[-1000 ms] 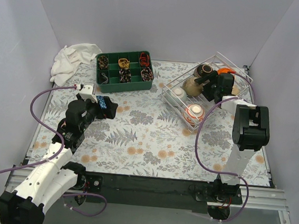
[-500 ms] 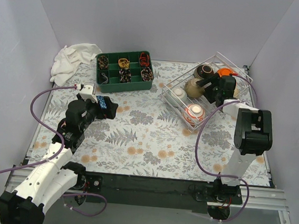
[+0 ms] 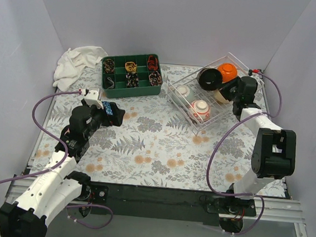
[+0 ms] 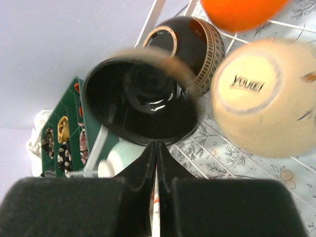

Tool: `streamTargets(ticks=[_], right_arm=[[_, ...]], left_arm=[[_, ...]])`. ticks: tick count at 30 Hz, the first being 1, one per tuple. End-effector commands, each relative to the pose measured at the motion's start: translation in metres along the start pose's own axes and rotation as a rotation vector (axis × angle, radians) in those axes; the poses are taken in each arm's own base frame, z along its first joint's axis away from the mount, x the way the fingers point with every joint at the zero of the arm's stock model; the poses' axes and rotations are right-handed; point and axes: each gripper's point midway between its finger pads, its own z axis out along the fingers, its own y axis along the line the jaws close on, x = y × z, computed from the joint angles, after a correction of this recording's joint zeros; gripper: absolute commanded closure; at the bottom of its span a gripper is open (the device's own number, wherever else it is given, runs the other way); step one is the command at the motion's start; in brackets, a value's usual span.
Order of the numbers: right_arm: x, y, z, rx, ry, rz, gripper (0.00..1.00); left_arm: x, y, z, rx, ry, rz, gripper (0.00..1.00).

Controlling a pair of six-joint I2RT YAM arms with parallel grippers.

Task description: Unload the bowls from the dish rack

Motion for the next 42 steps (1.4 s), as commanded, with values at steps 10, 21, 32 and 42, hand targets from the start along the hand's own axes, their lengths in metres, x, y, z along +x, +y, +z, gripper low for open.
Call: streamTargets(ticks=[10, 21, 32, 42], right_arm=[[0.016, -0.019, -0.025, 0.018, 0.047, -0.172, 0.73], [0.001, -0.003, -0.029, -0.004, 0.071, -0.334, 0.41], [-0.018, -0.023, 0.003, 0.158, 0.077, -0.340, 0.36], [-0.010, -0.035, 0.027, 0.195, 0.144, -0.338, 0.39]], left_arm=[[0.002, 0.014, -0.001, -0.065, -0.021, 0.040, 0.02], [-0.007, 0.008, -0.005, -0.041, -0.046, 0.025, 0.02], [-0.007, 0.001, -0.006, -0.008, -0.038, 0.016, 0.02], [-0.006, 0.001, -0.006, -0.008, -0.033, 0.016, 0.02]])
